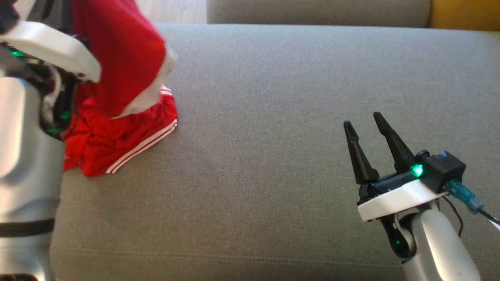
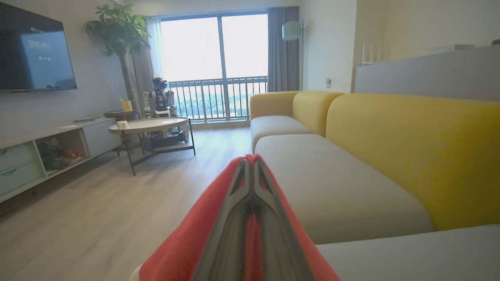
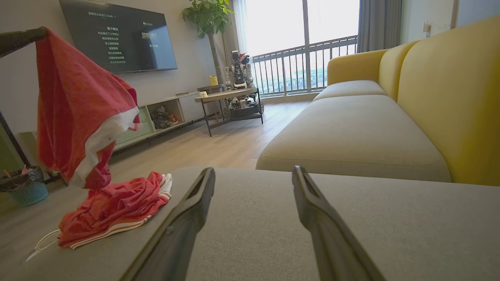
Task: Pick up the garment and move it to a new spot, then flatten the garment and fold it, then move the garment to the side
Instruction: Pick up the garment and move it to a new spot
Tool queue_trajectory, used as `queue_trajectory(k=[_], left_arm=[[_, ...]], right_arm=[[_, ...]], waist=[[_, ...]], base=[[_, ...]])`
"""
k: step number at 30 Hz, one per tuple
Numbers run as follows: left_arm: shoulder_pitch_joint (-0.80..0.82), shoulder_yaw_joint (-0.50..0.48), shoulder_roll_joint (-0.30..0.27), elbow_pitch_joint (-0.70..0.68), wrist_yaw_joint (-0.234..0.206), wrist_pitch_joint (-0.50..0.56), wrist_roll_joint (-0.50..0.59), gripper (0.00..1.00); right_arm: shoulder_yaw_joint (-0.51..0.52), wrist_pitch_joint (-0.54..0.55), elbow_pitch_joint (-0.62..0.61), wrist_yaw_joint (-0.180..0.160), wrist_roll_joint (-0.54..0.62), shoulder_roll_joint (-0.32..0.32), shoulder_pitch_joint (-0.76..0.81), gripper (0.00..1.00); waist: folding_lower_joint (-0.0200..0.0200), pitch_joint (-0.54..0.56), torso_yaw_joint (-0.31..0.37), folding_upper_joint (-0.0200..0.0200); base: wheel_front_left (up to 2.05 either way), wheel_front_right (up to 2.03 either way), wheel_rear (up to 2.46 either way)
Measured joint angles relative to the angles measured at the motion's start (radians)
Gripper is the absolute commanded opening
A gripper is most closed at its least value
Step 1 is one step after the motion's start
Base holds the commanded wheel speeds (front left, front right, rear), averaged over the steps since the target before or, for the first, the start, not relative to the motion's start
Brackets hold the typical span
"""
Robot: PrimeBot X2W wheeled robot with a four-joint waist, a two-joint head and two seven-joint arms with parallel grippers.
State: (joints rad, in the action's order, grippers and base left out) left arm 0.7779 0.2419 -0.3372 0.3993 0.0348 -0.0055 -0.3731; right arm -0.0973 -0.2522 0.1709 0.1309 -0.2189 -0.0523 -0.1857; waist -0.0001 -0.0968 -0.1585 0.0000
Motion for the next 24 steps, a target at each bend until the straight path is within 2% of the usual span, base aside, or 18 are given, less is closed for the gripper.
queue_trajectory(k=[5,11,19,24], left_arm=[[-0.039,0.039,0.045,-0.148,-0.013,-0.024,0.002,0.0],[-0.05,0.119,0.171,-0.238,-0.03,-0.042,-0.003,0.0],[-0.048,0.192,0.273,-0.208,-0.053,-0.095,-0.023,0.0],[-0.009,0.224,0.292,-0.106,-0.081,-0.141,-0.063,0.0]], right_arm=[[0.032,0.0,-0.004,0.0,-0.004,0.001,0.007,1.0],[0.073,0.0,-0.018,0.0,-0.001,0.001,0.007,1.0],[0.088,0.0,-0.072,0.0,-0.006,0.001,-0.051,1.0],[0.085,-0.003,-0.112,0.0,-0.015,0.001,-0.071,1.0]], waist=[[0.0,0.028,0.026,0.0],[0.0,0.01,0.082,0.0],[0.0,-0.024,0.219,0.0],[0.0001,-0.05,0.324,0.0]], base=[[0.0,0.0,0.0],[0.0,0.0,0.0],[0.0,0.0,0.0],[0.0,0.0,0.0]])
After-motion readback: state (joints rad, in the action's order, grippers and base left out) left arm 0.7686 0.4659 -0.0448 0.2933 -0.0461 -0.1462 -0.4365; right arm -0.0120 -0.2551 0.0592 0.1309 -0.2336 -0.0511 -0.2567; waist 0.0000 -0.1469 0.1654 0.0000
